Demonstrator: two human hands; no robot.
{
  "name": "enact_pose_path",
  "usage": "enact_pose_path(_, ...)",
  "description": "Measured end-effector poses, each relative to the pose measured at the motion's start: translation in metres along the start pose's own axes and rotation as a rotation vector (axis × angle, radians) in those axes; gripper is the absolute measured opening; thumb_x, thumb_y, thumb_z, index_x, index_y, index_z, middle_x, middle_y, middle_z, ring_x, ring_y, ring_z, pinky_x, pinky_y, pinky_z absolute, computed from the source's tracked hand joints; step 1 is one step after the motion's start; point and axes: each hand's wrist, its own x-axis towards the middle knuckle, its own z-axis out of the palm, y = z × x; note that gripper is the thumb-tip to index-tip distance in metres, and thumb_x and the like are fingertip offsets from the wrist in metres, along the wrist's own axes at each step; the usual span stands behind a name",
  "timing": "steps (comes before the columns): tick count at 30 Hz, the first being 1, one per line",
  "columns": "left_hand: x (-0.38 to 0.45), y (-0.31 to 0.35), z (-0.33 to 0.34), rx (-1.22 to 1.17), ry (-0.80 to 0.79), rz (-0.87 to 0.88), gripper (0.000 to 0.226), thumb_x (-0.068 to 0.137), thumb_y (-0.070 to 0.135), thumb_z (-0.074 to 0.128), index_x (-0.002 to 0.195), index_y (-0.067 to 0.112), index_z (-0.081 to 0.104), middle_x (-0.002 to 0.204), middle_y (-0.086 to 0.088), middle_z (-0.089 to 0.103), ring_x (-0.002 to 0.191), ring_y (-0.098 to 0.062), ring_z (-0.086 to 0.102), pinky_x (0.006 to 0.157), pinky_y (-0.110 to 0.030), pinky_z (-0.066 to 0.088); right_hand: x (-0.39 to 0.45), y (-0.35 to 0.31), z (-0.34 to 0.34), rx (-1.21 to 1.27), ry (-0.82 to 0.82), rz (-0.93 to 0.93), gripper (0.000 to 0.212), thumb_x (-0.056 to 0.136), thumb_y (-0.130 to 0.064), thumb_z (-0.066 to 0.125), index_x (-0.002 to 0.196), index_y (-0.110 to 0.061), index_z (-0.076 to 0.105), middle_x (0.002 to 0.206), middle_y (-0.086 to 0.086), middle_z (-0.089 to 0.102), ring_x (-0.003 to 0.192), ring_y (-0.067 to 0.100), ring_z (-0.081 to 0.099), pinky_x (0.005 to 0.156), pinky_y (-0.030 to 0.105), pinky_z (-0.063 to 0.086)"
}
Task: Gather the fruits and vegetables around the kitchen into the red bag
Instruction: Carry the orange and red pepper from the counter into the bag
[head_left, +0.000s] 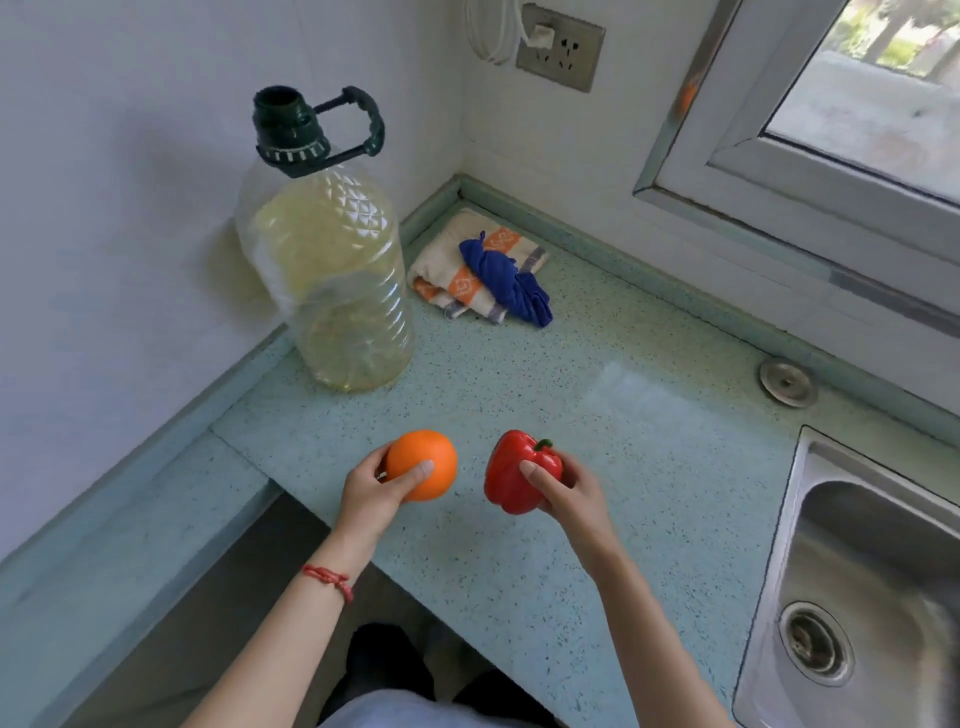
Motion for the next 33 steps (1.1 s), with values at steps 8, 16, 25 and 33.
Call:
enact_pose_path(8,-0.060,-0.033,-0.033,-0.286,0.221,-0.003,0.067,0.058,0.030,0.080,0.117,0.012,0.054,0.105,-0.004,0.061,0.094,-0.017,0.061,0.074,-0.030,0.053,-0.009,0.003,0.030,-0.154,-0.305,-0.030,0.027,0.076,-0.028,0.073,0.101,-0.027,0.060,0.104,0.004,0.064,0.101,0.024,0.062,0.086,0.042,0.055)
enact_pose_path(16,-0.115,-0.065,-0.085,-0.416,0.514,0.023,0.055,0.066,0.020,0.079,0.115,0.010,0.057,0.099,0.000,0.063,0.089,-0.013,0.061,0.060,-0.017,0.055,-0.029,0.007,0.096,-0.265,-0.569,-0.055,0.023,0.078,-0.025,0.072,0.095,-0.035,0.059,0.102,-0.003,0.063,0.099,0.017,0.061,0.089,0.042,0.054)
enact_pose_path(25,-0.193,-0.106,-0.156,-0.566,0.772,0.041,0.079,0.035,0.046,0.072,0.106,0.015,0.057,0.095,-0.001,0.064,0.084,-0.010,0.061,0.058,-0.014,0.054,-0.073,0.021,0.202,-0.393,-0.859,-0.113,0.019,0.080,-0.019,0.071,0.091,-0.028,0.060,0.089,-0.005,0.063,0.084,0.011,0.059,0.073,0.019,0.052)
enact_pose_path(33,-0.273,-0.147,-0.214,-0.637,1.010,0.052,0.064,0.055,0.033,0.078,0.111,0.011,0.057,0.096,-0.002,0.063,0.081,-0.009,0.060,0.054,-0.012,0.051,-0.141,0.050,0.296,-0.517,-1.070,-0.067,0.072,0.053,-0.048,0.075,0.116,-0.020,0.054,0.108,0.001,0.063,0.103,0.019,0.062,0.094,0.045,0.051)
